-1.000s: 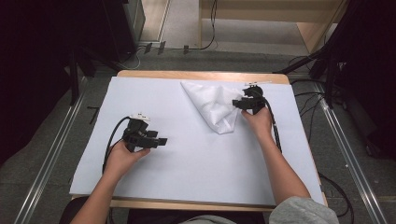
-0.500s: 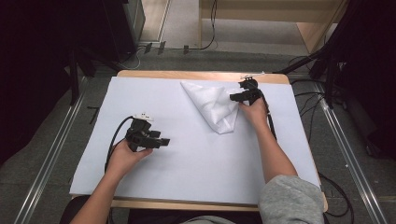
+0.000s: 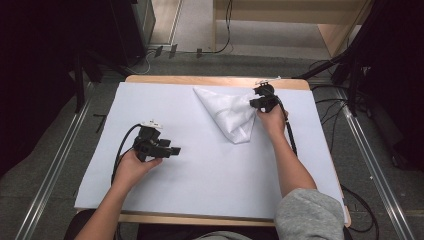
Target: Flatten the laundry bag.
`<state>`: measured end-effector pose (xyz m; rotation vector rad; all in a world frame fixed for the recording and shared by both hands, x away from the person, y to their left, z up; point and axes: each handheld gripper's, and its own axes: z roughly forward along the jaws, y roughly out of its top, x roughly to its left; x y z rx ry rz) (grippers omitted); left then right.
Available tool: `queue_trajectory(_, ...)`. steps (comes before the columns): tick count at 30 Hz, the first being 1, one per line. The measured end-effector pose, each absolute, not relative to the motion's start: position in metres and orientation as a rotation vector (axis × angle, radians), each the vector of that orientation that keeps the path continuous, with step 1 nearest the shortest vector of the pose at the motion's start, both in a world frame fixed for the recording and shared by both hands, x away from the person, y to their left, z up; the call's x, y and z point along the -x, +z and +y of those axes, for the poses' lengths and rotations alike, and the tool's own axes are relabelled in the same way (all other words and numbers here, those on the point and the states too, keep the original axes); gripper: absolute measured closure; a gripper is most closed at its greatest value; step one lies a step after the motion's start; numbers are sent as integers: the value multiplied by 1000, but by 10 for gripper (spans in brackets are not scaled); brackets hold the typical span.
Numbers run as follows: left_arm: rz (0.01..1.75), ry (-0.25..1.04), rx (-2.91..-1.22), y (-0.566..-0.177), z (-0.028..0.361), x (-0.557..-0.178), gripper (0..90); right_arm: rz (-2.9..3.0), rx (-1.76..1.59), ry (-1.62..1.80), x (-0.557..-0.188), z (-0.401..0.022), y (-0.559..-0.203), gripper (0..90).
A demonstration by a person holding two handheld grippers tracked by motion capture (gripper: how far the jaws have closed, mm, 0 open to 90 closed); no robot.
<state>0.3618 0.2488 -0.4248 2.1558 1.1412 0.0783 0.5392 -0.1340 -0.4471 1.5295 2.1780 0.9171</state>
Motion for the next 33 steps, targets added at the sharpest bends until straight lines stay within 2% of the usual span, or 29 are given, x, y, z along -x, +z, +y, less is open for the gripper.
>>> queue_trajectory(14,1161,98,-2130,-424,257,-365,412,2269,-1403,1077,-508,-110,-407,843)
queue_trajectory(33,1185,119,-2090,-420,274,-369,420,2426,-1208,1197,-471,-45,-399,842)
